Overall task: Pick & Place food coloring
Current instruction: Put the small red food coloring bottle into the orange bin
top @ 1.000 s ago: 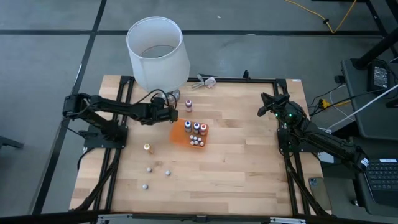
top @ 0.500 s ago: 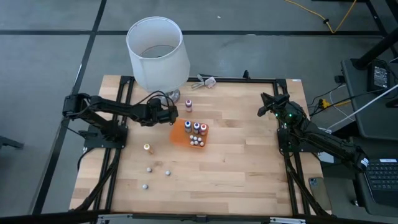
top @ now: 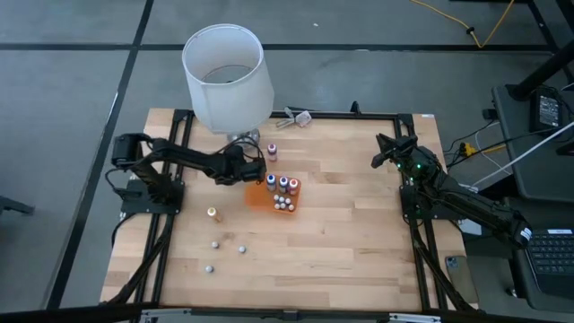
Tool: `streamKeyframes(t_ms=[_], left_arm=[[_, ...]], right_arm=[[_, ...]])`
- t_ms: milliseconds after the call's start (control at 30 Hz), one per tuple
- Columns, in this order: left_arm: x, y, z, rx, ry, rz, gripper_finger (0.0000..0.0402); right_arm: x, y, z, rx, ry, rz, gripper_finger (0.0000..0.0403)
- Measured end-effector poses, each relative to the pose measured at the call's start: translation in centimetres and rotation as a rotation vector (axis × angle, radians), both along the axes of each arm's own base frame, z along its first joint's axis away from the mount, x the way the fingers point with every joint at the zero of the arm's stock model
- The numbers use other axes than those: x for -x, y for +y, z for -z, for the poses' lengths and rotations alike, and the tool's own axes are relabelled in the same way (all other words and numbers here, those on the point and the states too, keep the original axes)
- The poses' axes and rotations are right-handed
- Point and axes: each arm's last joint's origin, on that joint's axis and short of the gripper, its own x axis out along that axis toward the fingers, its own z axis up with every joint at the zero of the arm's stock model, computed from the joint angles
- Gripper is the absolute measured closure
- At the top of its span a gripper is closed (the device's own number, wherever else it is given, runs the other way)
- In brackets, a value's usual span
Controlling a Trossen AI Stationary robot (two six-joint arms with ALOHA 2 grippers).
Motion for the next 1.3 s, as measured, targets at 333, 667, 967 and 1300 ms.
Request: streamKeyframes(t_ms=[333,667,967,1300], left_arm=[[-1.0,0.4,0.9,-0.006,0.034,-0.015,0.0010],[-0.3,0.5,0.5,0.059,0.016,-0.085,0.0010],[-0.1,0.8,0.6,0.139,-0.017,-0.150,0.0011],[0.0,1.2,0.7,0.144,-0.006,-0.163,0.0070]], right_arm=[[0.0,0.0,0.0,0.000,0.000,0.000,0.0345],[0.0,0.0,0.0,0.000,0.000,0.000,0.0345],[0.0,0.0,0.0,0.000,0.000,0.000,0.0345],[0.0,0.0,0.0,0.000,0.000,0.000,0.0345]])
